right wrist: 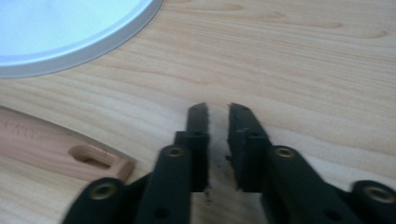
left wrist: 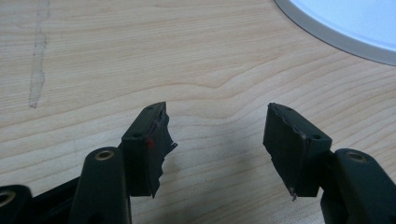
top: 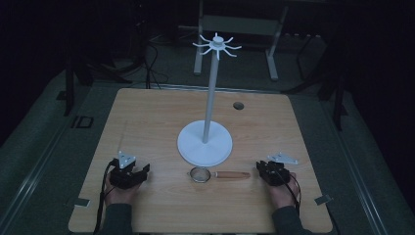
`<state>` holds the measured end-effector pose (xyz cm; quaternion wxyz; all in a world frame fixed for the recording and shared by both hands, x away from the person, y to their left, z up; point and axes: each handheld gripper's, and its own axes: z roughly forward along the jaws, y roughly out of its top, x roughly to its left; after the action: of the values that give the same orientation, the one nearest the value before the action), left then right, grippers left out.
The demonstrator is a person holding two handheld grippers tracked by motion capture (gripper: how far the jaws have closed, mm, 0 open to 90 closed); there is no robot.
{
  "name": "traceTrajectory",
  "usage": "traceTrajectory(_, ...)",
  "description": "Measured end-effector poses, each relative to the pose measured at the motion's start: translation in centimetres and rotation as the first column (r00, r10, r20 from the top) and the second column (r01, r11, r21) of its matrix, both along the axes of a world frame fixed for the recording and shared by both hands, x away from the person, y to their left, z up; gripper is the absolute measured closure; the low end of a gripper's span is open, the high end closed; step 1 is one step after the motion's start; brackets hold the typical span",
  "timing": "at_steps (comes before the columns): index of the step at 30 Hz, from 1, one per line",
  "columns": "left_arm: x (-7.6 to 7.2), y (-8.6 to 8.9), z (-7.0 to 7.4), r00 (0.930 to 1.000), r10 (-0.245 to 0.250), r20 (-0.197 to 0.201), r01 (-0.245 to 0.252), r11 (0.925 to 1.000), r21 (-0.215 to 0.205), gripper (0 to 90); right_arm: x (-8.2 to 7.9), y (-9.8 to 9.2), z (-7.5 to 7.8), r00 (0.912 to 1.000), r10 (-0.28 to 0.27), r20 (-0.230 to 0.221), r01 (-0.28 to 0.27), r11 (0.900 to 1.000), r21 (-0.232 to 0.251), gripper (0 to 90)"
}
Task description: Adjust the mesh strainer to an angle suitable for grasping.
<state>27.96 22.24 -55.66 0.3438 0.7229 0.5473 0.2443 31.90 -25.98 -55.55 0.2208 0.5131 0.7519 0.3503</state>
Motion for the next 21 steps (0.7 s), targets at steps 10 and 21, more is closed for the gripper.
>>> traceTrajectory(10, -0.3, 0.0, 0.4, 0.9994, 0.011, 0.032, -0.011, 0.9999, -0.013, 40.6, -0.8, 0.2, 0.1, 0.9978, 0.004, -0.066, 0.001, 0.997, 0.08, 89.9)
traceTrajectory(21, -0.7, -0.3, 0.8, 0.9986, -0.005, 0.052, 0.006, 0.9998, -0.018, 40.5, -1.5, 0.8, 0.2, 0.9951, 0.021, -0.097, -0.009, 0.993, 0.118, 89.8)
